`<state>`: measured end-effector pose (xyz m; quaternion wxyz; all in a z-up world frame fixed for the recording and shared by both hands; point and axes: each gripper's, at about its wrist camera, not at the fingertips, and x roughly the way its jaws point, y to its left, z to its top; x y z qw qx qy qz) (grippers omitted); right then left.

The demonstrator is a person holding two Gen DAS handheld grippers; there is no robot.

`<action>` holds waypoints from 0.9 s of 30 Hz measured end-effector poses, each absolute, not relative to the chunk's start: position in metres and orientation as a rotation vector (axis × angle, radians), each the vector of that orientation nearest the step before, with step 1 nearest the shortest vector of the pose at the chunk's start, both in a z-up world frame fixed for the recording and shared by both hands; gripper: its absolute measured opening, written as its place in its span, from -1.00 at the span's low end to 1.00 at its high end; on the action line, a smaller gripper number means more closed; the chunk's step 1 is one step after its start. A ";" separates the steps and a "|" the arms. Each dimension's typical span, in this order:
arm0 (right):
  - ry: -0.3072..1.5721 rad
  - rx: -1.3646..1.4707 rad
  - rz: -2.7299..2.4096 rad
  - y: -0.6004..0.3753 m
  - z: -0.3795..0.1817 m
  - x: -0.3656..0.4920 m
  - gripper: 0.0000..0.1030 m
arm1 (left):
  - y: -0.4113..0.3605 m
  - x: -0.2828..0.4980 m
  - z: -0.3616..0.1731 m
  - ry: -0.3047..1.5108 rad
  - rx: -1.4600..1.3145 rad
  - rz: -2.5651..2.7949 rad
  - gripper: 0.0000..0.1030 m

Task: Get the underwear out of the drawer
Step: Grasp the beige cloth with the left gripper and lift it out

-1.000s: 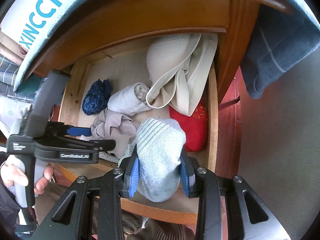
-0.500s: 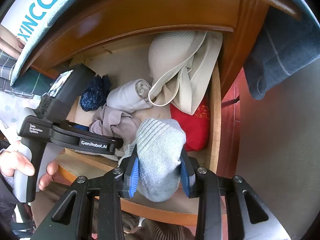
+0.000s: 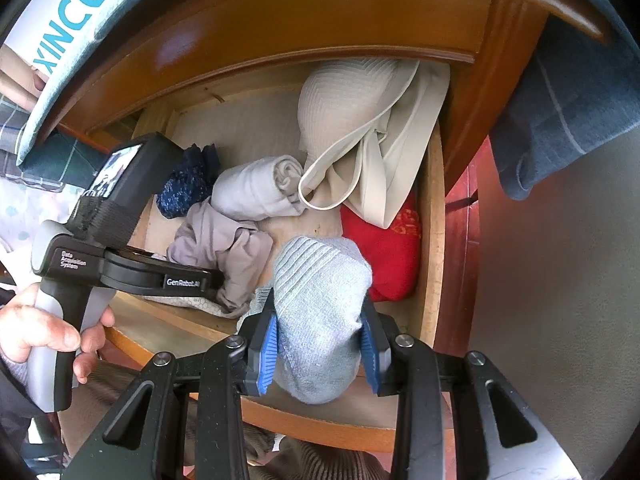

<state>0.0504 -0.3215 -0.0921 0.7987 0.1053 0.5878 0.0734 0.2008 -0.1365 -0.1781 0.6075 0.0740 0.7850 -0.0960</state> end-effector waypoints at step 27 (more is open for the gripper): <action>1.264 0.201 0.144 -0.319 -0.091 0.052 -0.38 | -0.089 0.125 -0.065 1.442 0.133 -0.316 -0.71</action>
